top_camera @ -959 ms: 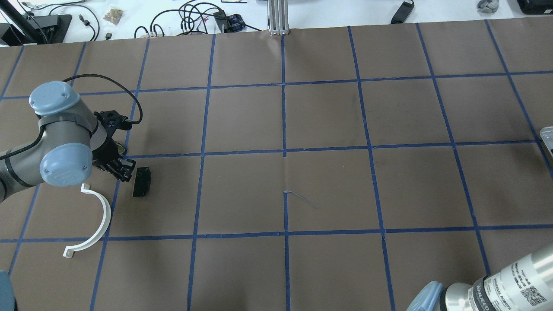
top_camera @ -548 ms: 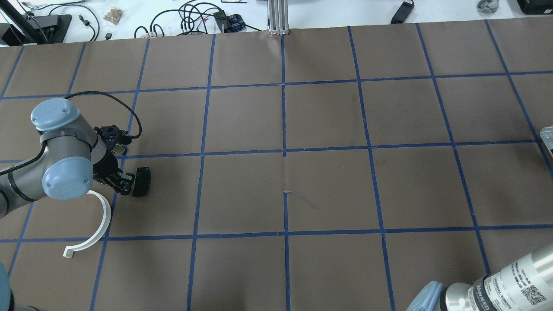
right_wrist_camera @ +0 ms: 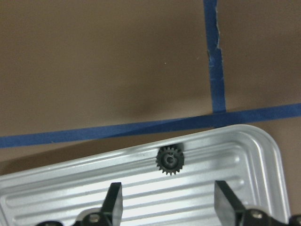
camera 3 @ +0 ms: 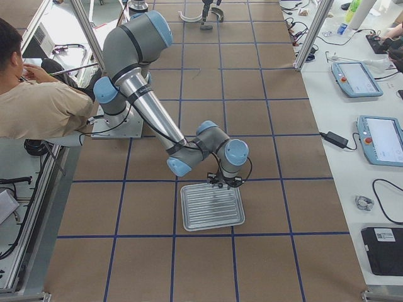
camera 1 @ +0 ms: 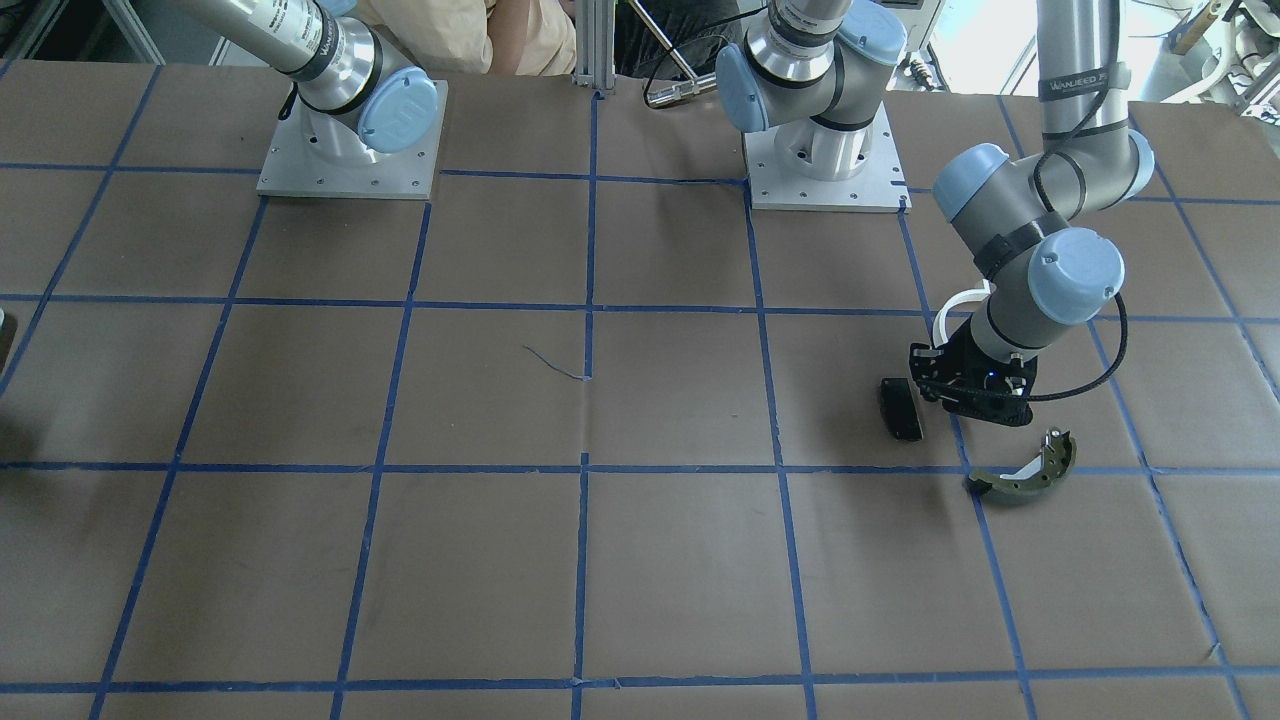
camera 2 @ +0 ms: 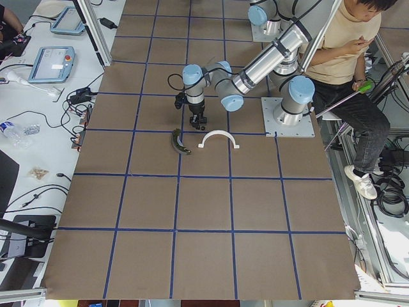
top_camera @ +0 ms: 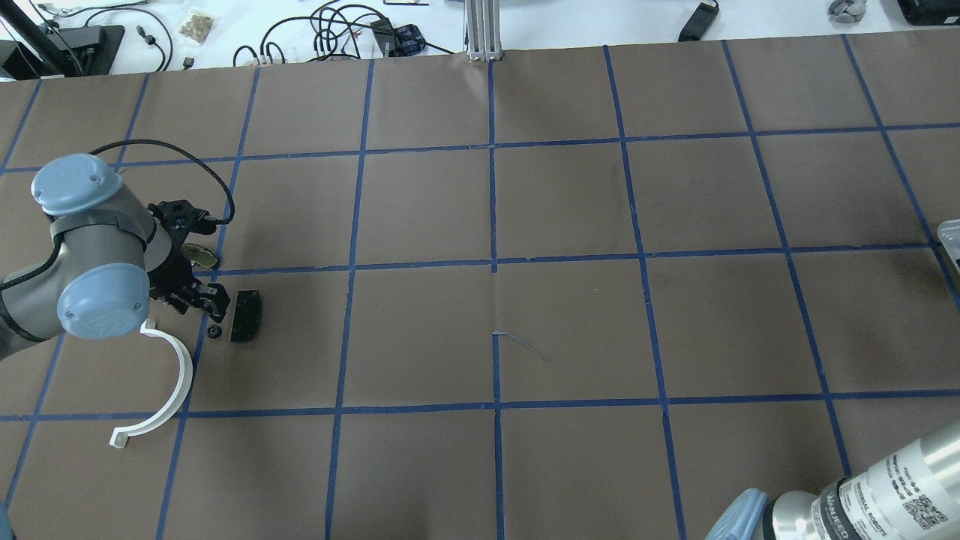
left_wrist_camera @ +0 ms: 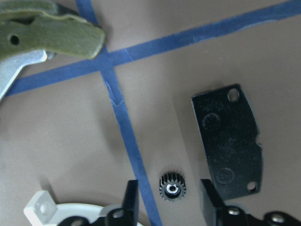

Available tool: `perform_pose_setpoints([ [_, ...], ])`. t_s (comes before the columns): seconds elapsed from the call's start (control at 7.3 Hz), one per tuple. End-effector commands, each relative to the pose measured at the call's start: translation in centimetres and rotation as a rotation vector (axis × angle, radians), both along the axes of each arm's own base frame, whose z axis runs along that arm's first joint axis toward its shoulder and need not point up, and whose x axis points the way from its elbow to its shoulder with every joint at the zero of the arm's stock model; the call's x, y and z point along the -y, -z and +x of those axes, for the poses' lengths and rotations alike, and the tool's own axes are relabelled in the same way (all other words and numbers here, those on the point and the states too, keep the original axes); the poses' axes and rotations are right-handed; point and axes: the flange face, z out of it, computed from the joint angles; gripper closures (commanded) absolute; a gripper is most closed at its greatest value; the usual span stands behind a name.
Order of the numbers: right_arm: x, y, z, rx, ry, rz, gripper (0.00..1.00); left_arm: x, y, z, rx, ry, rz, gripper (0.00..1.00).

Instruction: Place bearing gear from tray to pile

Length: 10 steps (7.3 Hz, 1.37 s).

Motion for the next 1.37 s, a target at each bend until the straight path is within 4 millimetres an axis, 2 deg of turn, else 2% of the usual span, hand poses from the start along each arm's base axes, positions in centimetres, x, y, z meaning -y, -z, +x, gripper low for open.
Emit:
perform_pose_setpoints([
  [0.0, 0.1, 1.3, -0.1, 0.005, -0.016, 0.004, 0.27, 1.0, -3.0, -0.7, -0.003, 0.001, -0.009, 0.00],
  [0.14, 0.1, 1.1, -0.1, 0.003, -0.016, 0.002, 0.27, 2.2, -4.1, -1.8, -0.017, -0.017, 0.019, 0.00],
  [0.27, 0.1, 1.3, 0.0, 0.008, -0.007, 0.003, 0.27, 3.9, -7.3, -4.6, -0.020, -0.021, 0.015, 0.00],
  [0.41, 0.0, 1.3, 0.2, 0.009, -0.012, 0.004, 0.27, 5.1, -12.0, -8.7, -0.013, -0.054, 0.031, 0.00],
  [0.55, -0.1, 1.5, 0.3, 0.012, -0.015, 0.006, 0.27, 5.2, -17.2, -14.0, 0.001, -0.103, 0.042, 0.00],
  [0.68, 0.1, 1.2, 0.4, 0.015, -0.022, -0.006, 0.27, 4.6, -22.5, -18.8, 0.011, -0.118, 0.032, 0.00],
  [0.82, 0.1, 1.2, 0.4, 0.019, -0.057, -0.007, 0.27, 4.2, -26.1, -22.8, 0.022, -0.140, -0.029, 0.00],
  [0.96, 0.1, 1.3, 0.4, 0.022, -0.086, -0.005, 0.27, 2.6, -27.1, -25.6, 0.016, -0.139, -0.032, 0.00],
  [1.23, 0.3, 1.4, 0.7, 0.049, -0.127, -0.031, 0.27, 3.0, -26.9, -26.0, -0.004, -0.138, -0.054, 0.00],
])
